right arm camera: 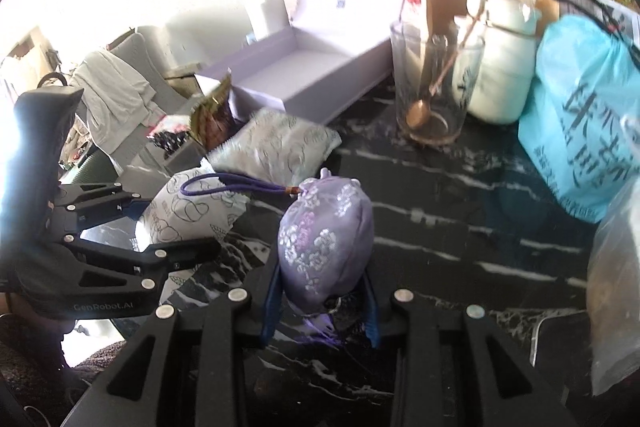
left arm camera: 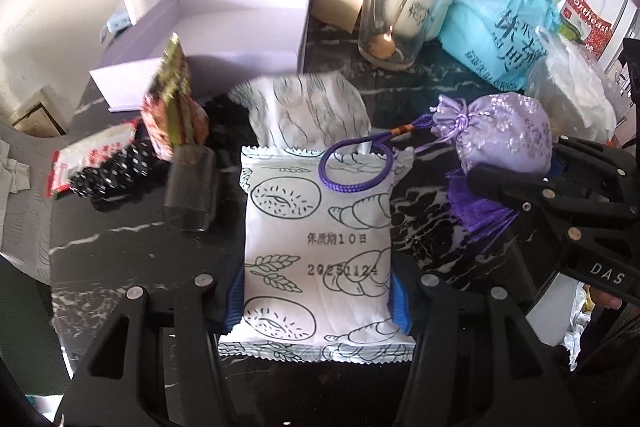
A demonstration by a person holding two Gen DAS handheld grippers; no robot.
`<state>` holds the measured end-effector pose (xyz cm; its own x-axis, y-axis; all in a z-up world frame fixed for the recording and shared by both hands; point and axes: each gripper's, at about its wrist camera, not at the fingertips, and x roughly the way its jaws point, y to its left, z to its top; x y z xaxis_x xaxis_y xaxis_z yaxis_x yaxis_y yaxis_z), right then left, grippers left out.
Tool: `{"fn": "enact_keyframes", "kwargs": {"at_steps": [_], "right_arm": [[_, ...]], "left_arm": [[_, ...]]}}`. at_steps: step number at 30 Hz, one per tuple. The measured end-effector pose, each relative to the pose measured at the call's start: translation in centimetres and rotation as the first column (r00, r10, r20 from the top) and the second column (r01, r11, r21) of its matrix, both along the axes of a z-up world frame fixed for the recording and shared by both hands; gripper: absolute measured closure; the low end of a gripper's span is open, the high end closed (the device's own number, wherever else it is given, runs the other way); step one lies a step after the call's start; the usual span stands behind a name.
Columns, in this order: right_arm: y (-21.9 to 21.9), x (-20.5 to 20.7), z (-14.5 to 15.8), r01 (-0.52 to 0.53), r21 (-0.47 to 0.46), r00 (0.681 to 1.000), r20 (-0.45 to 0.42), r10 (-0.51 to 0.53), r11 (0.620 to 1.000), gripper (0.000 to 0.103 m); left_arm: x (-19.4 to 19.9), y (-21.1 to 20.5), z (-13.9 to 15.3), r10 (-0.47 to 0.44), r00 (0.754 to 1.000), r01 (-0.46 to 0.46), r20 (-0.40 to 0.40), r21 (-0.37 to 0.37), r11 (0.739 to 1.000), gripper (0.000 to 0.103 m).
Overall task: Organize objects
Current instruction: 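Carry the white packet with the left tool while the right tool carries the sachet into the box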
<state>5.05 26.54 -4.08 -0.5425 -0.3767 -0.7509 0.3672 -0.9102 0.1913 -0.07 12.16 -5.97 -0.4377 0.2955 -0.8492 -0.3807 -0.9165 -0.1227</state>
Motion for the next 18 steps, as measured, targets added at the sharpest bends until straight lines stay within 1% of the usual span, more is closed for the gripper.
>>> {"fn": "enact_keyframes", "kwargs": {"at_steps": [4,8,12,18], "right_arm": [[-0.3,0.0,1.3,-0.006,0.014,1.0,-0.02,0.007,1.0,0.07],[-0.7,0.2,3.1,-0.029,0.012,0.998,-0.063,0.03,0.999,0.07],[-1.3,0.3,4.7,-0.046,0.045,0.993,-0.106,0.051,0.998,0.07],[-2.1,0.0,6.5,-0.062,0.045,0.988,-0.139,0.068,0.997,0.07]], "left_arm": [[0.2,-0.8,1.8,0.007,1.0,-0.006,-0.027,0.018,1.0,0.049],[0.3,-1.5,3.3,0.017,0.999,-0.016,-0.051,0.028,0.999,0.049],[0.2,-2.2,4.4,0.031,0.997,-0.03,-0.073,0.023,0.999,0.049],[0.4,-3.2,6.1,0.046,0.993,-0.045,-0.112,0.009,0.999,0.049]]}}
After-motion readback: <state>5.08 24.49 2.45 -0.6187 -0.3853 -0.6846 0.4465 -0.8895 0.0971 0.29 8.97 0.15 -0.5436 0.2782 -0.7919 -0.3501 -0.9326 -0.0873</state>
